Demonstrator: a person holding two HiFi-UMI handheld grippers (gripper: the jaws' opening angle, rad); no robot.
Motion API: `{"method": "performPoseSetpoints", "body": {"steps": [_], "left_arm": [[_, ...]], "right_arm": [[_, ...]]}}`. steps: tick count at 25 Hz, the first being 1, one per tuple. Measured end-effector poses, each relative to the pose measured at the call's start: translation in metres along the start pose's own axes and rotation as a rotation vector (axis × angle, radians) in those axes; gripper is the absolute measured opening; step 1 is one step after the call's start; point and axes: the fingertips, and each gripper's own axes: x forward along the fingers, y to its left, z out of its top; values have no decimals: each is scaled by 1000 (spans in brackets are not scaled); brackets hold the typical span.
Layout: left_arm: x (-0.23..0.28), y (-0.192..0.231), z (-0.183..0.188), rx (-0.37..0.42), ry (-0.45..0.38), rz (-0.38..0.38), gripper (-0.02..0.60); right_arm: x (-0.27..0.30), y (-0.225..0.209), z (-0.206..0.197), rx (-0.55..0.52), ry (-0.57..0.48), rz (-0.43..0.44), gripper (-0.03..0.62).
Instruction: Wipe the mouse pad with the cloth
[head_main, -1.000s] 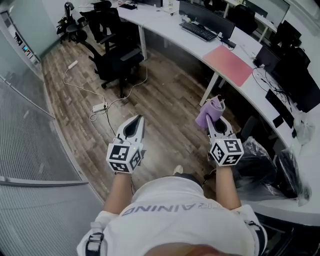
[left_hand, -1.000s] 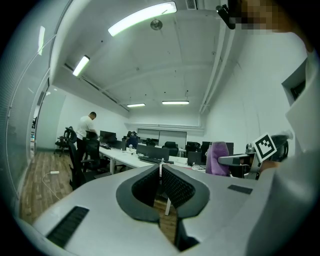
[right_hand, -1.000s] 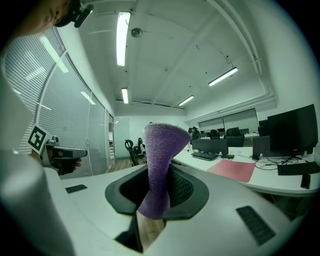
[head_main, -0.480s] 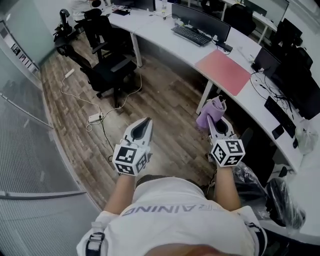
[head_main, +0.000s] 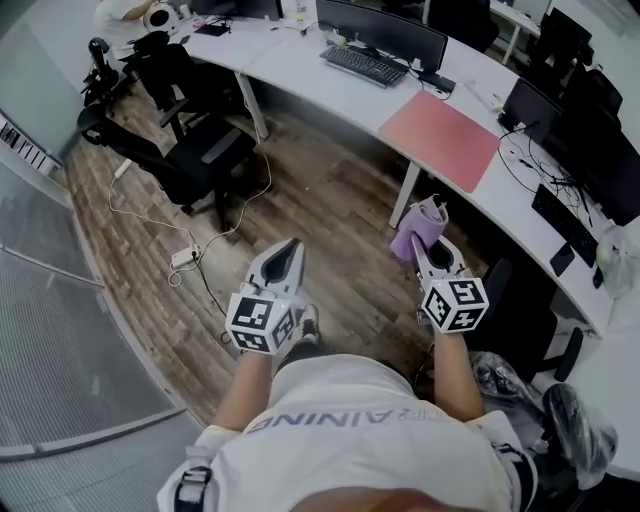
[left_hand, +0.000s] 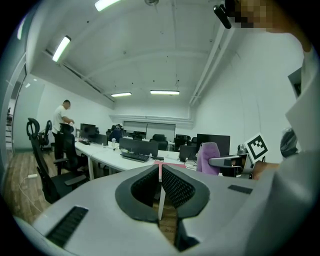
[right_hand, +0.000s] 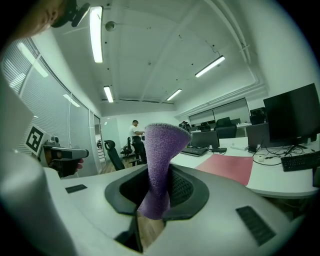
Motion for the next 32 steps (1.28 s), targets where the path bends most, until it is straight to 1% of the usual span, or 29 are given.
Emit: {"method": "performPoseSetpoints", "body": {"steps": [2, 5, 6, 11, 16, 19, 23, 27, 30, 32], "left_arm": [[19, 16, 8, 5, -5, -25, 32], [45, 44, 21, 16, -11, -55, 32], [54, 54, 25, 16, -11, -63, 32], [88, 105, 29, -1, 2, -102, 32], [118, 153, 31, -10, 15, -142, 32], [135, 173, 31, -10, 25, -175, 32], [159, 184, 33, -16, 40, -218, 32], [184, 183, 30, -21, 61, -264, 32], [206, 178, 28, -15, 75, -282, 32], [221, 177, 27, -16, 85, -280, 32]], "right_arm": [[18, -1, 7, -36, 4, -27, 101], [50, 11, 22, -161, 21, -42, 101], [62, 15, 26, -176, 24, -40, 101], [111, 22, 30, -151, 45, -71, 101], [150, 18, 40, -132, 29, -147, 101], [167, 15, 42, -122, 27, -193, 101], [180, 5, 43, -110, 36, -238, 101], [190, -12, 43, -99, 50, -271, 101], [200, -33, 36, -80, 67, -278, 101], [210, -48, 34, -68, 71, -274, 101]]}}
